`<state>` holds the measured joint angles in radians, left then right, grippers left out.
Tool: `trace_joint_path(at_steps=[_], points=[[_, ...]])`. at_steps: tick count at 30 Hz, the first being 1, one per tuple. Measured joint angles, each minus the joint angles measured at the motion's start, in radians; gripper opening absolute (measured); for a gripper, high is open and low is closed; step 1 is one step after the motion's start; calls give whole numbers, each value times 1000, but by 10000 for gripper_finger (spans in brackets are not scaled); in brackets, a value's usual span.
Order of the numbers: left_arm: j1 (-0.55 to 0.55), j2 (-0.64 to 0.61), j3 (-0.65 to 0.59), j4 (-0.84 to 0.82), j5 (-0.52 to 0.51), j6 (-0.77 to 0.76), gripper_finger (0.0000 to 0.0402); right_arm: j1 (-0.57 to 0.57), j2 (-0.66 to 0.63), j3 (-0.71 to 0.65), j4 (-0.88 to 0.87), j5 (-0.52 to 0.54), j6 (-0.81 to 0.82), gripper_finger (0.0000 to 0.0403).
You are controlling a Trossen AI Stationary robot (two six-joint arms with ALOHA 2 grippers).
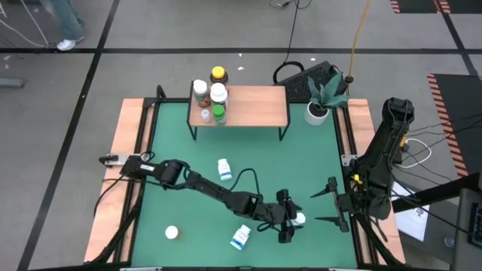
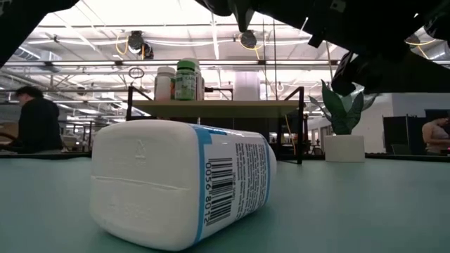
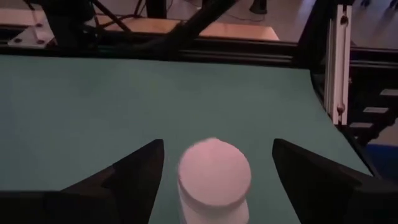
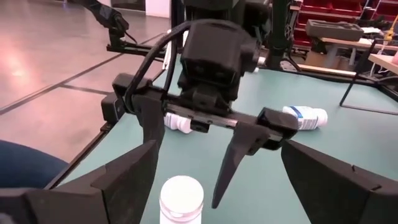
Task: Pick and place medicine bottles onto shelf by color
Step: Put the bottom right white blue medicine bottle on the shelf
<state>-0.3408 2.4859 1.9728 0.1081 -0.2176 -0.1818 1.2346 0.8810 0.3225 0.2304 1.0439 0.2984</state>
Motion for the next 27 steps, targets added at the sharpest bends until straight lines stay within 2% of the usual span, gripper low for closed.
trace_joint_path(at_steps=[7, 27], points=[[-1, 0, 0, 2, 0, 15, 298, 0, 0, 0, 48, 0, -48, 334], [-2, 0, 0, -7, -53, 2, 298, 4, 0, 0, 65, 0, -50, 334]])
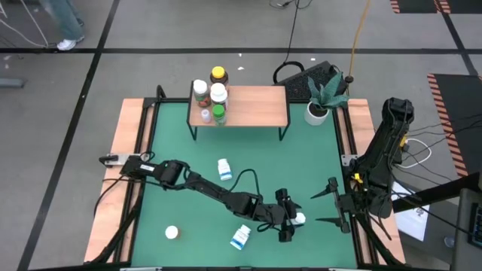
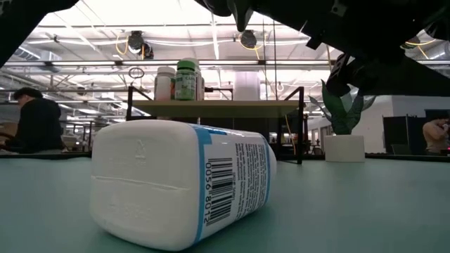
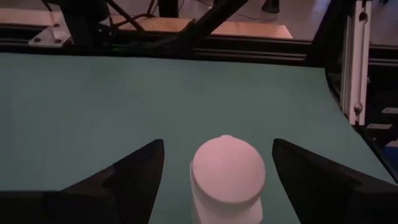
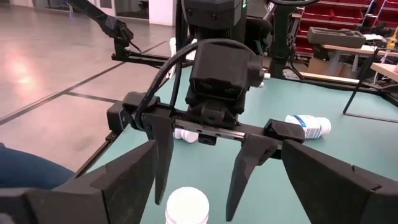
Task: Pick and place medicine bottles onto shelf by color
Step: Put the bottom right white blue medicine bottle on the shelf
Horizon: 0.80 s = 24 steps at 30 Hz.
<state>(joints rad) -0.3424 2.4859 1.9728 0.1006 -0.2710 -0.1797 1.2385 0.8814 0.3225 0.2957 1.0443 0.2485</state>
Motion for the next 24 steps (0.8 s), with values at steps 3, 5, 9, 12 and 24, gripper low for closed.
trace_joint_path(at_steps=[3, 5, 9, 12, 24], points=[[0, 9, 0, 15, 0, -6, 298, 0, 0, 0, 7, 0, 0, 334], [-4, 15, 0, 19, 0, -2, 298, 0, 0, 0, 13, 1, 0, 334], [-6, 23, -1, 27, 1, 1, 298, 0, 0, 0, 15, 0, 0, 334], [-6, 25, -1, 33, 1, -2, 294, 0, 0, 0, 14, 0, 0, 334], [-1, 25, -1, 32, 1, -7, 188, 0, 0, 0, 14, -1, -1, 334]])
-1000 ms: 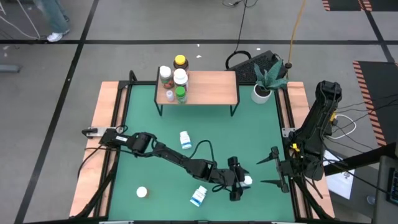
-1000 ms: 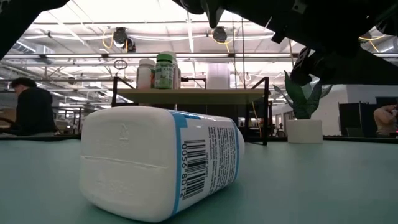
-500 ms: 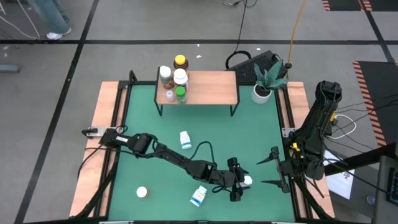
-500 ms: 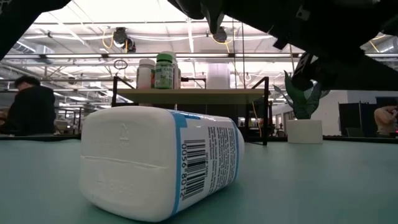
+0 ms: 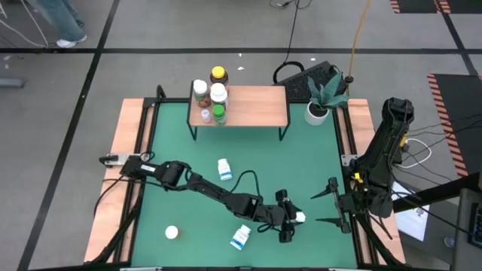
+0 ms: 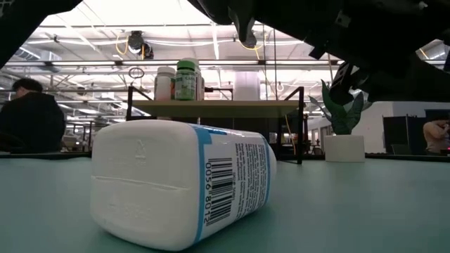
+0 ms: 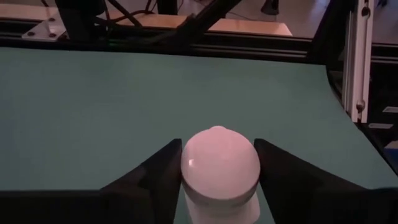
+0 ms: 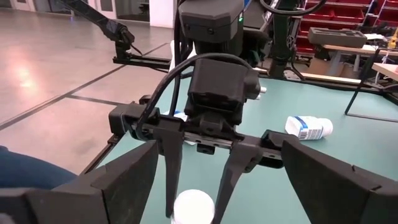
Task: Pick and place medicine bottles onto shelf by color
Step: Put the bottom right white blue medicine bottle on the shelf
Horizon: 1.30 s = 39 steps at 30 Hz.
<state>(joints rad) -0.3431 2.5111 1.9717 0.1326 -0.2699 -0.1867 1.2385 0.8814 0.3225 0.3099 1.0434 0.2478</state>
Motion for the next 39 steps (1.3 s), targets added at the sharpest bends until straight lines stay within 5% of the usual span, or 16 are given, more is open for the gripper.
trace_joint_path(at_steps=[13, 22, 39], points=[[31, -11, 0, -25, 10, 4, 187, 0, -2, 0, -7, 92, 18, 334], [47, -121, 0, -282, 10, 22, 181, 0, -39, 1, -43, 107, 17, 334], [133, -309, 1, -404, -21, 159, 185, -1, -65, 1, -121, 110, 39, 334]])
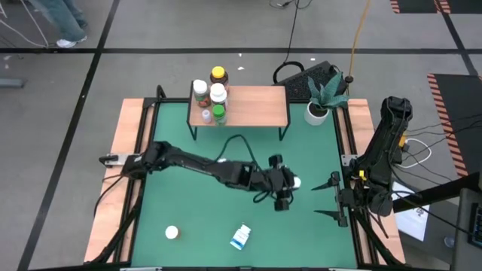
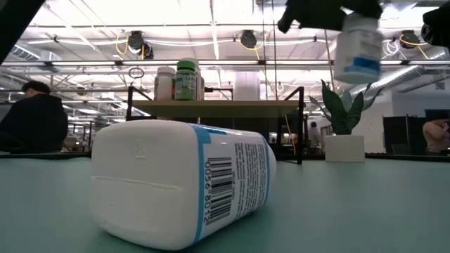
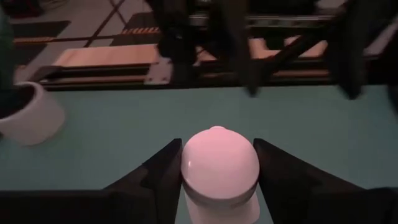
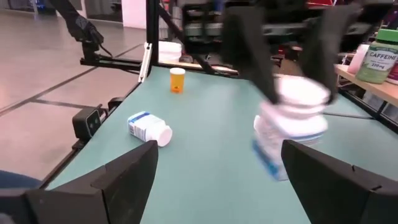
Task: Pick and place medicine bottles onto shelf by color
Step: Put the bottom right white blue medicine bottle on the shelf
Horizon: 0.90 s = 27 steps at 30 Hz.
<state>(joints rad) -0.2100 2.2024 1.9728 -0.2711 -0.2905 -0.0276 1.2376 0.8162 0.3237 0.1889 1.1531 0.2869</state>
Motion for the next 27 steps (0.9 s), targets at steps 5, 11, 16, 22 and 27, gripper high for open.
trace_joint_path(at_steps=[5, 11, 16, 22, 27], points=[[62, -68, 0, -86, 3, 36, 185, -49, 0, -20, 19, 56, -2, 334], [161, -205, -1, -187, 2, 113, 185, -217, 0, -115, 135, 70, 69, 334], [284, -371, 1, -278, 45, 228, 186, -390, 1, -179, 257, -47, 95, 334], [509, -462, 1, -354, 322, 348, 186, -559, 2, -192, 344, -169, 95, 334], [681, -425, 0, -346, 559, 424, 186, -665, 2, -192, 403, -260, 35, 334]])
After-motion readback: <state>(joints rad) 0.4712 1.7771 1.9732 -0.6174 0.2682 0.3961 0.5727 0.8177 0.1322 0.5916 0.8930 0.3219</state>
